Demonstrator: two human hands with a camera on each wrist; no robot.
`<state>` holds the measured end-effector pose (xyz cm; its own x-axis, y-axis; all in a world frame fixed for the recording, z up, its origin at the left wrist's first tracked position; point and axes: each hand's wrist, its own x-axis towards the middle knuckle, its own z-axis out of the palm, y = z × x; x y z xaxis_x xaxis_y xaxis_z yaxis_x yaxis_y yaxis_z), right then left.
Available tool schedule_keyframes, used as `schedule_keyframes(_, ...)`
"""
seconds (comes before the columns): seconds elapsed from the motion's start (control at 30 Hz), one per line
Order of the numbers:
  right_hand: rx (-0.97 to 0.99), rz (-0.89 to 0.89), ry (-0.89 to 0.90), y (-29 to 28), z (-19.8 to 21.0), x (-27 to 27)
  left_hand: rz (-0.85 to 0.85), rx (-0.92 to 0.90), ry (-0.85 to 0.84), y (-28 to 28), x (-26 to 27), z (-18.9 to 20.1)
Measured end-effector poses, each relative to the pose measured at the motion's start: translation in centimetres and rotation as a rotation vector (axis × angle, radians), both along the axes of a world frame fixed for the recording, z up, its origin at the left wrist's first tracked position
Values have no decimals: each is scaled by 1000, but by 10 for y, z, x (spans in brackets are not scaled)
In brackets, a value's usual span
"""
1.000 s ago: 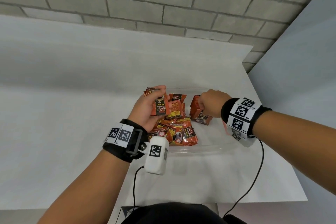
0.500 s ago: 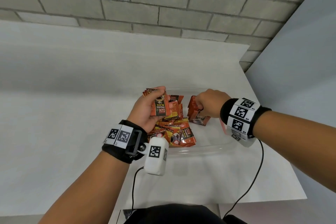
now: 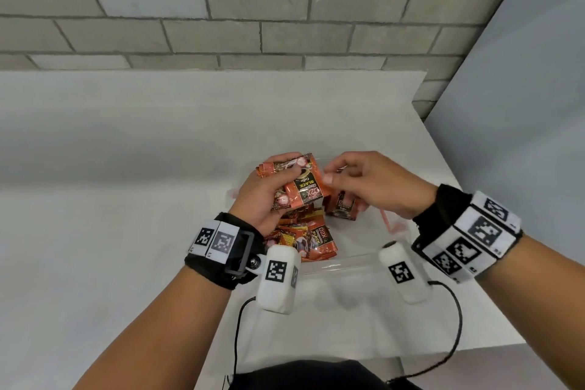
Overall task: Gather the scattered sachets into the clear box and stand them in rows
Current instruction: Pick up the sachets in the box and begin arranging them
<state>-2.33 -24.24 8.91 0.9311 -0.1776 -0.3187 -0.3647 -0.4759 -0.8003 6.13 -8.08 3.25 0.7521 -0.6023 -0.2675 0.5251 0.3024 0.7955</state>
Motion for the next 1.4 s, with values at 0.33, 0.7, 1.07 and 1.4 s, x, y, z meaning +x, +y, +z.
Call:
schedule_keyframes(0.33,303,-179,-115,-4,-20,-8,-7,24,15,-10,-3,4)
schedule_keyframes(0.7,119,-119,-217,-8,0,4,-117,16,-169,-15,-11,-1)
schedule_keyframes(1.07,-345,-45,-186,-39,-3,6,98,-57,62,-3,6,0)
schedule_keyframes(1.4,-873,311,299,-13,-33,35,44,-41,98,8,12,-6)
